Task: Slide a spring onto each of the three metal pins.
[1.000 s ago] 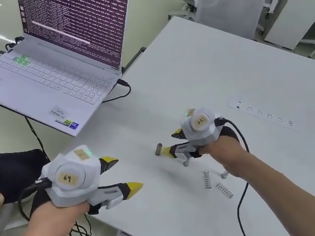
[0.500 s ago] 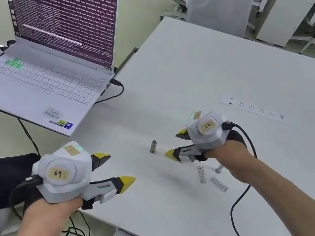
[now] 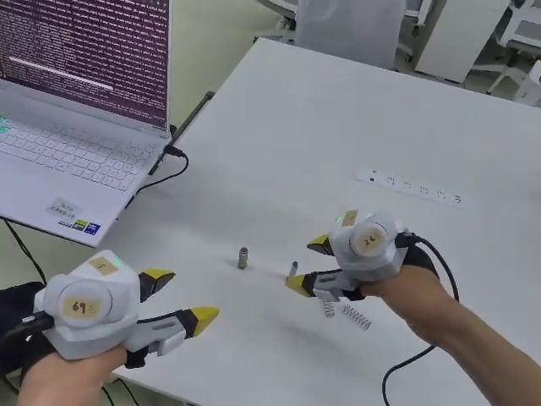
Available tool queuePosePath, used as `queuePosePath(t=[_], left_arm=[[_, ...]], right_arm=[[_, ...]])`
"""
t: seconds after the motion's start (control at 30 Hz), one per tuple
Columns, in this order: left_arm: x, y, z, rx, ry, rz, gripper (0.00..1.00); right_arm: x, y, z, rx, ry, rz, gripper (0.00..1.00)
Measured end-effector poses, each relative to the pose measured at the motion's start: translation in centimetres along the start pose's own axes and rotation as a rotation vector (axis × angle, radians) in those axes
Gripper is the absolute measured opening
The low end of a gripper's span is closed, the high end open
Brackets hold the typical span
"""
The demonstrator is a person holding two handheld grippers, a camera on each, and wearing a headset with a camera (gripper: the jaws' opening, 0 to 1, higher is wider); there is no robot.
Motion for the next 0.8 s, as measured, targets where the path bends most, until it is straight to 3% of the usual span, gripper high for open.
queuePosePath(t=[0.33,0.8], left_arm=[[0.2,-0.1,0.7,0.005,-0.005,-0.005,0.47],[1.0,-0.7,1.0,0.023,-0.009,-0.002,0.47]], right_arm=[[-2.1,2.3,-1.2,-0.034,-0.052,0.035,0.45],[-5.5,6.5,-2.1,-0.113,-0.188,0.139,0.50]])
Point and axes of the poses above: the centre of the closed fingertips' face, and the gripper's own axes: y roughly backward along the fingers, z roughly to its right, x roughly out of its top, the point moved 1 cm from there along y, roughly backward along the fingers, and after that the axes turned 13 degrees about x, right-handed, at the moved point
